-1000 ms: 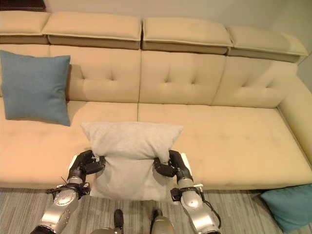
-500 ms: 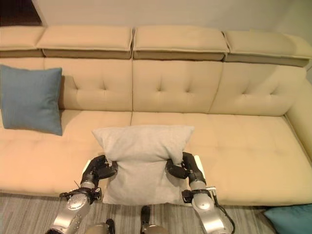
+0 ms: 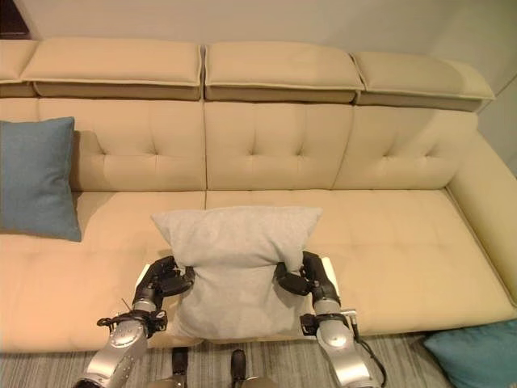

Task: Pick up all the scattered cushions and arrange them neatly on the sofa.

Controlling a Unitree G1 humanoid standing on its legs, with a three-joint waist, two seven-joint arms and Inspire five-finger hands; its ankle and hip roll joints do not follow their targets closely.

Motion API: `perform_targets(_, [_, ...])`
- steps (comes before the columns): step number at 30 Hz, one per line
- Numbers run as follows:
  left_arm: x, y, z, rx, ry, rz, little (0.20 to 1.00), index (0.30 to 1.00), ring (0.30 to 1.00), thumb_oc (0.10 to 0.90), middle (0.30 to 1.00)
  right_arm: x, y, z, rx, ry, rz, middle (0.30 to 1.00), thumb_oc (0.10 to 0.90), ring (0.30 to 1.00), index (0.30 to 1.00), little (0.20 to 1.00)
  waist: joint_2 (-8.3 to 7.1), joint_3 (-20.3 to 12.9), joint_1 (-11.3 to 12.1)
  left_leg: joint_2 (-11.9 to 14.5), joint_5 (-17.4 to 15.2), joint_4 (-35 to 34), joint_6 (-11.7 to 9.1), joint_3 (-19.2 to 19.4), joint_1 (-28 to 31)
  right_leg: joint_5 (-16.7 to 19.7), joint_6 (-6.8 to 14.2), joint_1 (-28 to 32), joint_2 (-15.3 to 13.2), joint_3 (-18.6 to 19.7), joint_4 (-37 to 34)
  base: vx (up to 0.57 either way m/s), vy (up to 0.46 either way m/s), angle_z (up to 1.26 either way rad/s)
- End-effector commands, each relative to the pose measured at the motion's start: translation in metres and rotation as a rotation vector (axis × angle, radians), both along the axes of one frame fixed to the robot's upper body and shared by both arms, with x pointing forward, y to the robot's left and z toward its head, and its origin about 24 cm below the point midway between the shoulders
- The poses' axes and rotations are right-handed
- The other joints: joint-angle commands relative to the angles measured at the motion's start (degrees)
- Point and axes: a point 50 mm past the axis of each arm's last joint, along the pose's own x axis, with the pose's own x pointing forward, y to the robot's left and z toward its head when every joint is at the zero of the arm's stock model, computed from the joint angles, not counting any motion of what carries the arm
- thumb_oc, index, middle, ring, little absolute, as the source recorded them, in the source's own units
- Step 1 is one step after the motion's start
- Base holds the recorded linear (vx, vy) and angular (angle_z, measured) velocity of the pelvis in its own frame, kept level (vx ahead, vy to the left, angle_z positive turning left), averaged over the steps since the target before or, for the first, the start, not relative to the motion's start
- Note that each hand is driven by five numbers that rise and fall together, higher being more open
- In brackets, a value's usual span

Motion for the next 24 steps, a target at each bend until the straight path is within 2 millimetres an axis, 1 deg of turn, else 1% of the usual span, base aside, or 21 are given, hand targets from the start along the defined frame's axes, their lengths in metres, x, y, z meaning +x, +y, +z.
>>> perform_targets(1, [0.03, -0.014, 0.061, -0.031, -0.327, -0.101, 0.3, 0.3, 0.3, 0.4, 0.3, 0.034, 0.025, 0.06, 0.109, -0.331, 0.074, 0.3, 0.4, 0.3, 0.3, 0.3, -2.0, -4.28, 2.24, -0.69, -9.29, 7.79, -0.79, 1.68, -3.05, -5.91, 5.67, -0.61, -6.07, 0.25, 10.85, 0.05, 0.199, -0.06])
perform_targets(2, [0.029, -0.01, 0.062, -0.024, -0.331, -0.092, 0.3, 0.3, 0.3, 0.4, 0.3, 0.036, 0.028, 0.063, 0.122, -0.346, 0.082, 0.3, 0.4, 0.3, 0.3, 0.3, -1.87, -3.84, 2.09, -0.69, -9.65, 7.61, -0.03, 2.16, -2.33, -5.22, 6.11, -2.39, -6.42, 0.64, 13.9, 0.02, 0.086, -0.23])
perform_targets(3, [0.029, -0.01, 0.062, -0.023, -0.331, -0.092, 0.3, 0.3, 0.3, 0.4, 0.3, 0.036, 0.028, 0.063, 0.122, -0.346, 0.082, 0.3, 0.4, 0.3, 0.3, 0.3, -1.91, -3.86, 2.17, -0.7, -9.65, 7.59, -0.02, 2.25, -2.33, -5.28, 6.12, -2.52, -6.43, 0.75, 14.04, 0.02, 0.136, -0.26])
perform_targets(4, [0.029, -0.006, 0.062, -0.016, -0.334, -0.08, 0.3, 0.3, 0.3, 0.4, 0.3, 0.036, 0.031, 0.066, 0.134, -0.361, 0.088, 0.3, 0.4, 0.3, 0.3, 0.3, -1.74, -3.5, 2.01, -0.66, -9.87, 7.39, 0.36, 2.57, -1.84, -4.25, 6.4, -4.33, -6.37, 0.95, 16.06, 0.02, 0.07, -0.14])
perform_targets(7, [0.028, -0.006, 0.06, -0.018, -0.328, -0.072, 0.3, 0.3, 0.3, 0.4, 0.3, 0.036, 0.03, 0.064, 0.122, -0.355, 0.089, 0.3, 0.4, 0.3, 0.3, 0.3, -1.55, -3.98, 1.39, -1.59, -9.83, 5.59, 0.49, 2.14, -0.11, -4.19, 5.76, -5.69, -4.14, 1.96, 13.84, 0.08, 0.06, 0.0])
perform_targets(9, [0.028, -0.008, 0.059, -0.018, -0.327, -0.082, 0.3, 0.3, 0.3, 0.4, 0.3, 0.036, 0.031, 0.063, 0.124, -0.351, 0.091, 0.3, 0.4, 0.3, 0.3, 0.3, -1.89, -4.11, 1.19, -2.39, -10.16, 4.49, 0.51, 2.21, 0.93, -3.37, 5.27, -6.3, -3.02, 1.57, 9.37, 0.08, -0.008, -0.01])
perform_targets(10, [0.029, -0.008, 0.06, -0.017, -0.33, -0.078, 0.3, 0.3, 0.3, 0.4, 0.3, 0.036, 0.029, 0.062, 0.125, -0.349, 0.078, 0.3, 0.4, 0.3, 0.3, 0.3, -2.01, -3.96, 1.03, -2.53, -10.21, 5.1, 0.46, 1.85, 0.59, -3.17, 5.7, -5.4, -3.29, 1.39, 7.6, 0.05, -0.032, -0.06])
perform_targets(11, [0.028, -0.009, 0.059, -0.022, -0.329, -0.083, 0.3, 0.3, 0.3, 0.4, 0.3, 0.035, 0.029, 0.062, 0.124, -0.346, 0.084, 0.3, 0.4, 0.3, 0.3, 0.3, -2.2, -3.85, 1.02, -2.88, -10.37, 5.4, 0.44, 1.78, 0.64, -2.64, 5.55, -4.86, -3.42, 1.33, 6.6, 0.03, -0.049, -0.04])
perform_targets(12, [0.028, -0.012, 0.059, -0.032, -0.326, -0.085, 0.3, 0.3, 0.3, 0.4, 0.3, 0.033, 0.028, 0.06, 0.121, -0.339, 0.078, 0.3, 0.4, 0.3, 0.3, 0.3, -2.38, -3.94, 0.93, -3.06, -10.35, 5.1, 0.37, 1.46, 0.81, -2.68, 5.25, -4.54, -2.87, 2.24, 6.15, 0.03, -0.038, 0.01])
perform_targets(14, [0.028, -0.011, 0.059, -0.034, -0.328, -0.082, 0.3, 0.3, 0.3, 0.4, 0.3, 0.033, 0.025, 0.059, 0.114, -0.334, 0.068, 0.3, 0.4, 0.3, 0.3, 0.3, -2.3, -4.38, 1.14, -2.97, -10.33, 3.97, 0.23, 1.71, 1.61, -1.97, 5.4, -3.84, -2.8, 1.91, 4.74, 0.07, -0.07, 0.07])
perform_targets(17, [0.026, -0.011, 0.059, -0.035, -0.329, -0.084, 0.3, 0.3, 0.3, 0.4, 0.3, 0.031, 0.021, 0.058, 0.112, -0.329, 0.056, 0.3, 0.4, 0.3, 0.3, 0.3, -1.86, -5.61, 0.97, -2.81, -10.03, 1.78, -0.07, 1.9, 3.18, -1.68, 5.17, -2.01, -2.59, 1.31, 2.05, 0.11, -0.069, 0.03])
perform_targets(20, [0.026, -0.011, 0.06, -0.037, -0.332, -0.081, 0.3, 0.3, 0.3, 0.4, 0.3, 0.029, 0.018, 0.058, 0.102, -0.326, 0.053, 0.3, 0.4, 0.3, 0.3, 0.3, -1.54, -6.11, 0.85, -2.53, -9.82, 0.51, -0.33, 1.81, 4.3, -1.42, 5.17, -0.73, -2.45, 0.67, 0.48, 0.1, -0.063, 0.03])
perform_targets(24, [0.031, -0.012, 0.069, -0.033, -0.371, -0.086, 0.3, 0.3, 0.3, 0.4, 0.3, 0.031, 0.014, 0.066, 0.071, -0.356, 0.047, 0.3, 0.4, 0.3, 0.3, 0.3, -0.91, -6.53, 0.56, -2.32, -10.08, 0.02, -0.86, 1.62, 4.82, -1.28, 5.22, 0.98, -2.31, -0.26, -1.86, 0.09, -0.075, 0.0])
